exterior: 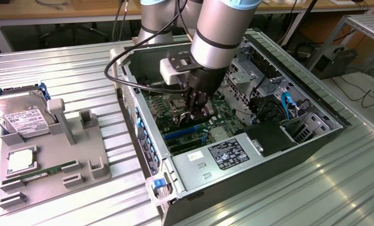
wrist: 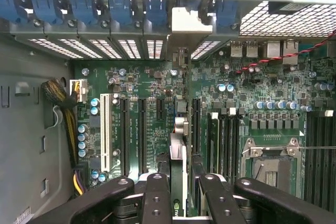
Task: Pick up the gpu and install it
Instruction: 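Insert the gpu into the slot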
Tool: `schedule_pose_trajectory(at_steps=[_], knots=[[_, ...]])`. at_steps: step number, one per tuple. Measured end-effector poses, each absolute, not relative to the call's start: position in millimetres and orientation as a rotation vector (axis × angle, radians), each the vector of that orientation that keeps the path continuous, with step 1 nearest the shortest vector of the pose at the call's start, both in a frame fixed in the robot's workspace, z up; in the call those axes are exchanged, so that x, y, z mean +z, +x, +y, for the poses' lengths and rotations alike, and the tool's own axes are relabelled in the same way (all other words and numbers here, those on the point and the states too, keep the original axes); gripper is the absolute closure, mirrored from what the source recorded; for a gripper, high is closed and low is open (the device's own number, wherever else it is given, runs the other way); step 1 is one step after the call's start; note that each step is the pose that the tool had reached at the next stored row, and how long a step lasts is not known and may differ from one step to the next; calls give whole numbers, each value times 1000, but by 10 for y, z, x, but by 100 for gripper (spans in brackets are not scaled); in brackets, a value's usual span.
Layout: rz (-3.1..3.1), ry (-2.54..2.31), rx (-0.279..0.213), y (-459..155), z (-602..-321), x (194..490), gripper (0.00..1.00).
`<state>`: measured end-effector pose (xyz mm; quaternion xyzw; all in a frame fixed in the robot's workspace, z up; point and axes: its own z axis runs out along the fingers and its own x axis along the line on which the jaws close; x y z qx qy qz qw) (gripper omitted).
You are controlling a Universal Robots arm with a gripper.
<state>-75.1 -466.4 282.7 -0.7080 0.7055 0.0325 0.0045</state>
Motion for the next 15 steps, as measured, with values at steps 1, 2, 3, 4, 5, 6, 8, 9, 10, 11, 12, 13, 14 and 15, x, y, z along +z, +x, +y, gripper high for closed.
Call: schedule_pose_trajectory(at_steps=[1, 2, 3, 4, 5, 6, 8, 9, 10, 11, 12, 13, 14, 15], knots=[[2210, -2218, 102, -754, -4665, 2820, 74], [2210, -2218, 102, -757, -4665, 2813, 74], [2210, -2218, 102, -761, -4665, 2805, 74], [2210, -2218, 102, -763, -4665, 2798, 74], [2210, -2218, 102, -764, -4665, 2791, 74], [2210, -2218, 102, -766, -4665, 2786, 74], [2210, -2218, 102, -769, -4665, 2776, 74], [2210, -2218, 102, -771, -4665, 2765, 74], [2210, -2218, 102, -773, -4665, 2758, 74], [2210, -2218, 102, -775, -4665, 2751, 74], [2210, -2218, 102, -777, -4665, 2738, 74], [2210, -2218, 102, -779, -4665, 2729, 74], [2210, -2218, 102, -781, -4665, 2721, 74], [2210, -2218, 102, -783, -4665, 2711, 74]])
